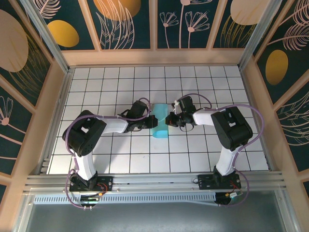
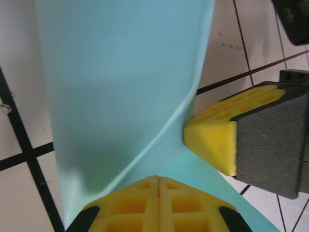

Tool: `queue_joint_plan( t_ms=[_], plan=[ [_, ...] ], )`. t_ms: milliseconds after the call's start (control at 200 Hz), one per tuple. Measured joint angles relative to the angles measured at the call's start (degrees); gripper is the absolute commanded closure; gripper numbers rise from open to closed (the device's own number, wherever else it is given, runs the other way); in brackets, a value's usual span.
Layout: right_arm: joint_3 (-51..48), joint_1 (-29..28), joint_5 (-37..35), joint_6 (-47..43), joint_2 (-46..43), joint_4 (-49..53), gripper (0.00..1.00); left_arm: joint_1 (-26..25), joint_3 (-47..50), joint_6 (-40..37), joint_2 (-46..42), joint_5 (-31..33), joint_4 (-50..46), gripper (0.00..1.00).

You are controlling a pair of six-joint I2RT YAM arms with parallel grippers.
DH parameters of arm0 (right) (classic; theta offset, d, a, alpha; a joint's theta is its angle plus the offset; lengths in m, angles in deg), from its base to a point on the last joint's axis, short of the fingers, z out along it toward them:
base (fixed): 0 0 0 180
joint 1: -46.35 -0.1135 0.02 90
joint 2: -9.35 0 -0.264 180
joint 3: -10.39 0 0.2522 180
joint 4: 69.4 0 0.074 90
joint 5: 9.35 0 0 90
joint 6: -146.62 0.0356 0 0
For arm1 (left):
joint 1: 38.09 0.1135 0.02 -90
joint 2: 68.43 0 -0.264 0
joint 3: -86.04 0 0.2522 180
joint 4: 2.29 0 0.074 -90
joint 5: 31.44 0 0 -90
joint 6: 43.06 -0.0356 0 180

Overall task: Fold a paper plane with a square sheet of paper (fold left side to right side)
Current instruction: Hold the square sheet of paper at the center of the table.

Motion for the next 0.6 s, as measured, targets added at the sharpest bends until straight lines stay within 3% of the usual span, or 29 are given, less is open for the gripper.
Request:
queue_joint_plan(
  t_ms=[601],
  plan=[
    [-0.61, -0.07, 0.09, -0.13, -0.46, -1.22, 1.0, -0.07, -0.7, -1.05, 1.95, 0.85, -1.95, 1.0]
  ],
)
